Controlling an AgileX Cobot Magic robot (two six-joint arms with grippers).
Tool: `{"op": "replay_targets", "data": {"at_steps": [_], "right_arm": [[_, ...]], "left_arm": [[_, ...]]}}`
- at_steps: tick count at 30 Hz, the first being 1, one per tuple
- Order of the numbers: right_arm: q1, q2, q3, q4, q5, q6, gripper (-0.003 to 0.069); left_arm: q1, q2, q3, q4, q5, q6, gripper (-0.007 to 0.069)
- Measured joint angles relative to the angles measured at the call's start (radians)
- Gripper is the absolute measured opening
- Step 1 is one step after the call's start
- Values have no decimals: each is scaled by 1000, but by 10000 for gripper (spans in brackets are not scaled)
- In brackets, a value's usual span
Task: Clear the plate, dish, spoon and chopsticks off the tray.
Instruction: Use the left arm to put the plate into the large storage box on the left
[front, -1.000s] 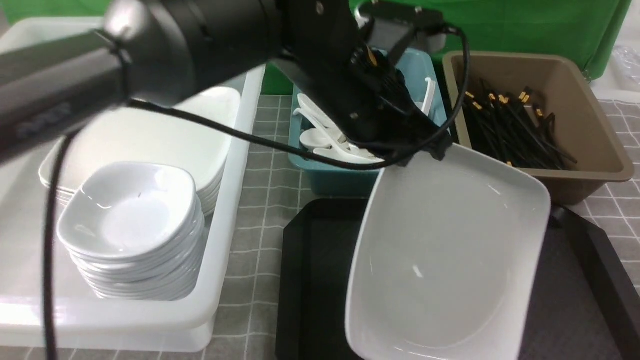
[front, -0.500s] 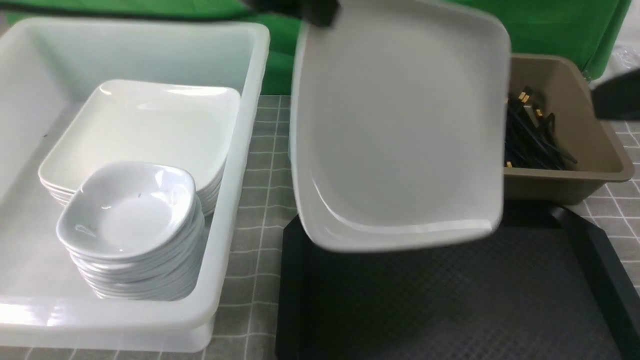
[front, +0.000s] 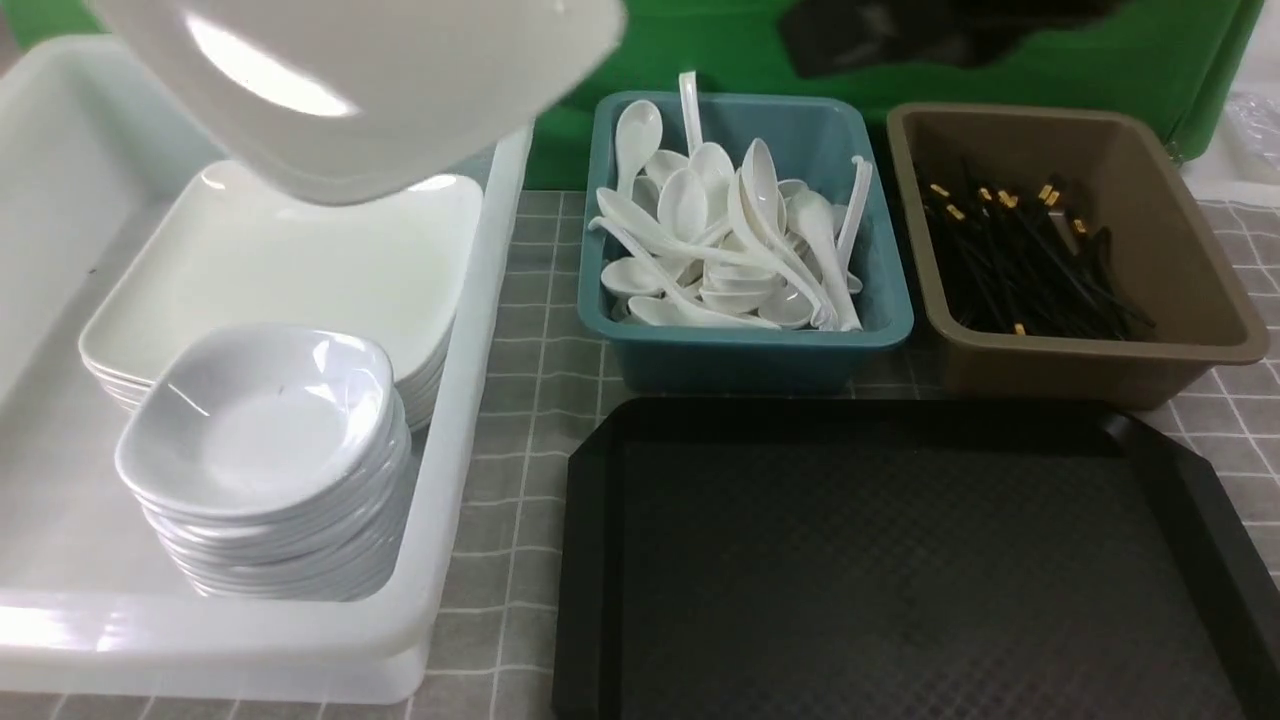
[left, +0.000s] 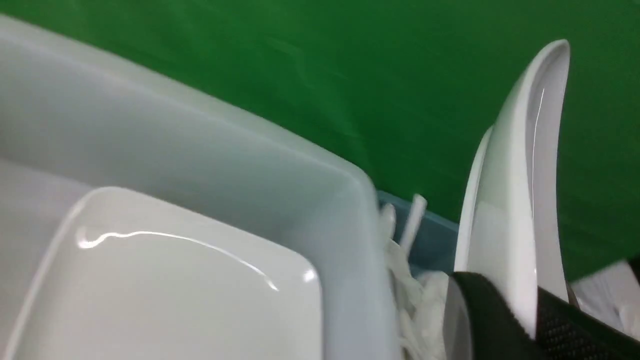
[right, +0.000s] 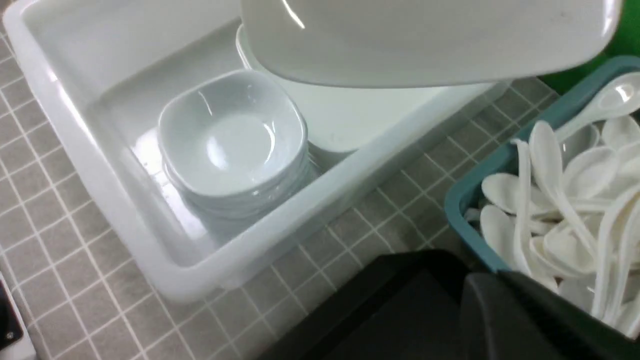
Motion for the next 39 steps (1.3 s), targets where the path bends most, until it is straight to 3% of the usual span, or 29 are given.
{"op": "replay_targets", "data": {"at_steps": [6, 10, 21, 27, 32, 34, 39], "right_arm": [[48, 154, -137, -11, 37, 6, 27], [68, 204, -165, -13, 48, 6, 27], [77, 211, -169, -13, 55, 7, 27], [77, 211, -169, -13, 57, 7, 27], [77, 211, -169, -13, 58, 6, 27], [77, 211, -169, -13, 59, 6, 27], [77, 211, -169, -13, 59, 6, 27]], "left_arm": [[61, 13, 276, -221, -238, 181, 23], [58, 61, 358, -320, -280, 263, 24], [-1, 185, 375, -328, -324, 294, 24], [-10, 188, 375, -200, -337, 183, 55], [-10, 188, 375, -26, -326, 78, 226], [-10, 188, 375, 7, -305, 52, 330], [-11, 175, 375, 66, -266, 31, 503]]}}
